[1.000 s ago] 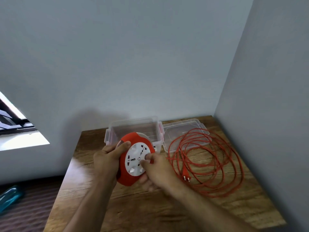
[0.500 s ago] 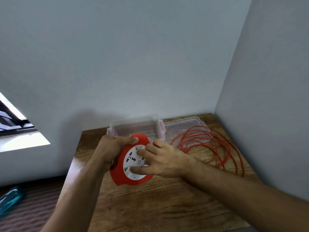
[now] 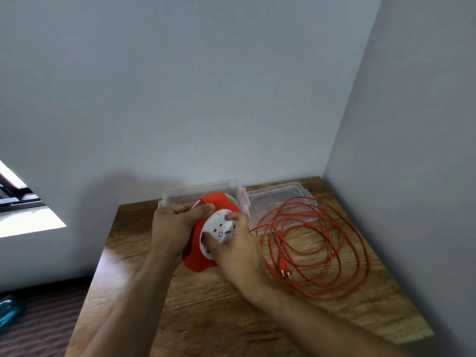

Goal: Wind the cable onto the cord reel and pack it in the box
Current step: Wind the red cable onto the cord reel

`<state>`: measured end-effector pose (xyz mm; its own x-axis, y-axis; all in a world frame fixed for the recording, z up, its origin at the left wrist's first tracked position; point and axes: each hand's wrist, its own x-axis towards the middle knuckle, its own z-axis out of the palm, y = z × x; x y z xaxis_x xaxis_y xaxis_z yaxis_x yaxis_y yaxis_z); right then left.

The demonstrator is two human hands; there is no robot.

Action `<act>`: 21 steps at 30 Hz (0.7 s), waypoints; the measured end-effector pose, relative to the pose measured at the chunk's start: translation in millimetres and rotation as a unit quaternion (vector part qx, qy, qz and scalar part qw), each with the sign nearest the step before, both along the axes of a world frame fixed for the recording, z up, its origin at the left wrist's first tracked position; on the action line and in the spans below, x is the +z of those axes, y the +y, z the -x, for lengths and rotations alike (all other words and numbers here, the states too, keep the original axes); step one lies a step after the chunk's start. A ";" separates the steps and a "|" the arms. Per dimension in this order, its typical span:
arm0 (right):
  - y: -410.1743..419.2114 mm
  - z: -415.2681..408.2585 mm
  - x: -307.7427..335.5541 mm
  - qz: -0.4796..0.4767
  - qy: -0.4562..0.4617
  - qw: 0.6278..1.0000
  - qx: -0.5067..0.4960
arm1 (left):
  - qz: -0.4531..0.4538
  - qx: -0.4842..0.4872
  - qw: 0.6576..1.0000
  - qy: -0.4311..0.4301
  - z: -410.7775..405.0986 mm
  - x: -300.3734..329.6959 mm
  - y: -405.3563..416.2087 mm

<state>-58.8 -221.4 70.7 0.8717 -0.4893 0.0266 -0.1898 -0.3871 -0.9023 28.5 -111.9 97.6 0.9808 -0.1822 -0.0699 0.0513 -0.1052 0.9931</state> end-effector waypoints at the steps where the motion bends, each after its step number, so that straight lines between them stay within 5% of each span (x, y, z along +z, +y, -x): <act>1: 2.4 -1.3 0.5 -0.177 0.033 0.983 -0.018 | -0.008 -0.001 1.000 -0.012 2.8 -4.4 -2.7; 3: -2.2 -1.6 2.6 -0.392 0.094 0.915 -0.005 | -0.014 0.004 1.000 -0.014 5.6 -10.1 -2.4; 4: -7.2 1.2 2.8 -0.381 0.111 0.918 0.020 | -0.004 0.009 1.000 0.000 6.0 -11.6 0.1; 5: -14.4 4.9 3.4 -0.294 0.112 0.948 0.041 | 0.014 0.015 1.000 0.023 5.3 -12.9 3.4; 7: -33.9 14.0 0.2 0.090 0.046 0.993 0.057 | 0.047 0.017 0.997 0.062 2.0 -14.0 10.6; 9: -52.7 21.1 -4.3 0.428 -0.066 0.893 0.124 | 0.051 0.011 0.995 0.081 -1.5 -11.6 15.6; 11: -68.8 19.2 -6.3 0.579 -0.124 0.765 0.255 | 0.028 -0.006 0.996 0.083 -3.6 -6.1 16.6; 17: -88.4 -2.4 11.5 0.690 -0.151 0.580 0.406 | -0.063 -0.082 0.991 0.080 -7.8 13.1 8.8; 21: -87.3 -10.3 17.0 0.709 -0.190 0.543 0.407 | -0.107 -0.102 0.987 0.070 -9.5 18.1 1.1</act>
